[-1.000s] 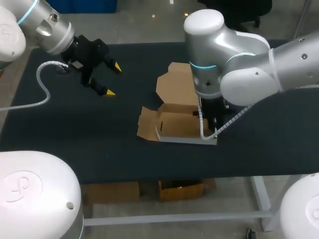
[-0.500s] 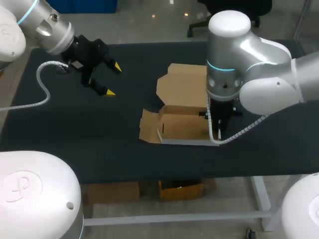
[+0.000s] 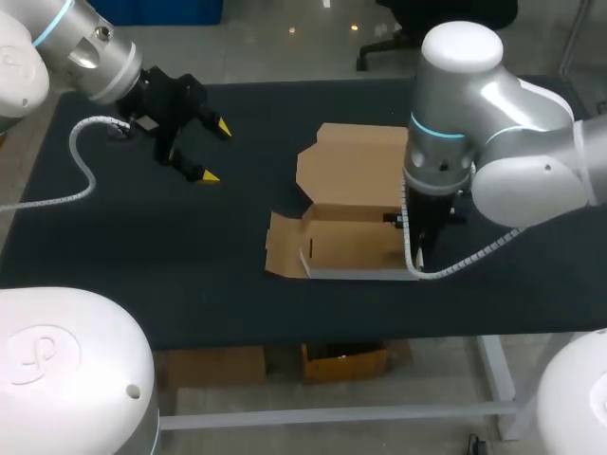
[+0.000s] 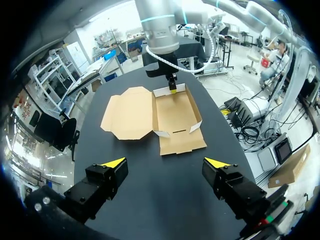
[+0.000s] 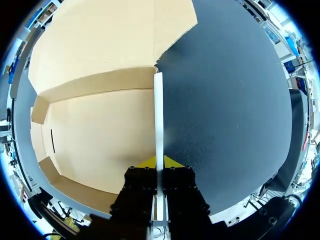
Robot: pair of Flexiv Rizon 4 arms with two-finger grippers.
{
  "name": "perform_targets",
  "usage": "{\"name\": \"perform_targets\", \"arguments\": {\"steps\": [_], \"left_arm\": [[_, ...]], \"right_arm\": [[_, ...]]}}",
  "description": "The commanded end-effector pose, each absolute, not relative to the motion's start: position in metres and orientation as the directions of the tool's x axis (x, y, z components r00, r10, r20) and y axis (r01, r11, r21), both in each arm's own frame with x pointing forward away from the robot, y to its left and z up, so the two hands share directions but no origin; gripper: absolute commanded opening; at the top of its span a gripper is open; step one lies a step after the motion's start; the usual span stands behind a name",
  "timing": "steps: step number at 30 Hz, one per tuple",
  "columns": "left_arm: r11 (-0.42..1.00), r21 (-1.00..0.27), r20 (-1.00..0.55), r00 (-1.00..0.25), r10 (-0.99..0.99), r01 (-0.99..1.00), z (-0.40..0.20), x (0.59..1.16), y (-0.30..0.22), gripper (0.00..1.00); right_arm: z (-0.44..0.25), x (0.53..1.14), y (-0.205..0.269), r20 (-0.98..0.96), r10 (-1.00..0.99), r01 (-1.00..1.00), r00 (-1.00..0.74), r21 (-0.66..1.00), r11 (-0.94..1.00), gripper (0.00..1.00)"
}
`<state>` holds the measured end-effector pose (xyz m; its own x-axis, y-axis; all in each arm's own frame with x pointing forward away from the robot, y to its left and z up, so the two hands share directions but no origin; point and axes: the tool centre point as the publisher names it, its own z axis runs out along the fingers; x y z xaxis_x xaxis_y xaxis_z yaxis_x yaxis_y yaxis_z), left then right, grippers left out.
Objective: Assemble the packaging by folding the flat box into shape, placing the metal phone stand inside, and closing the box properly
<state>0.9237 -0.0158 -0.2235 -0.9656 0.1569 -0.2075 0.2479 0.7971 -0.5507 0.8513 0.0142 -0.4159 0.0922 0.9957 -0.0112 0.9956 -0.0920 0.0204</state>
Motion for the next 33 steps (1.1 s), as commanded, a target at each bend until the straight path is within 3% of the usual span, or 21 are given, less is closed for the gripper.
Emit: {"name": "perform_targets", "arguments": {"steps": [1,33], "left_arm": [[0.799,-0.548,-0.206,-0.966,0.157,0.247,-0.2227,0.9234,-0.0156,1.0],[0.799,-0.548,-0.206,-0.966,0.157,0.247,-0.2227,0.9234,-0.0156,1.0]], "right_arm": [[-0.4157,0.8519,0.0157,-0.014,0.996,0.995,0.094,0.02,-0.093,0.0],[-0.4178,0.8501,0.0144,0.005,0.993,0.993,0.119,0.026,-0.119,0.0]]}}
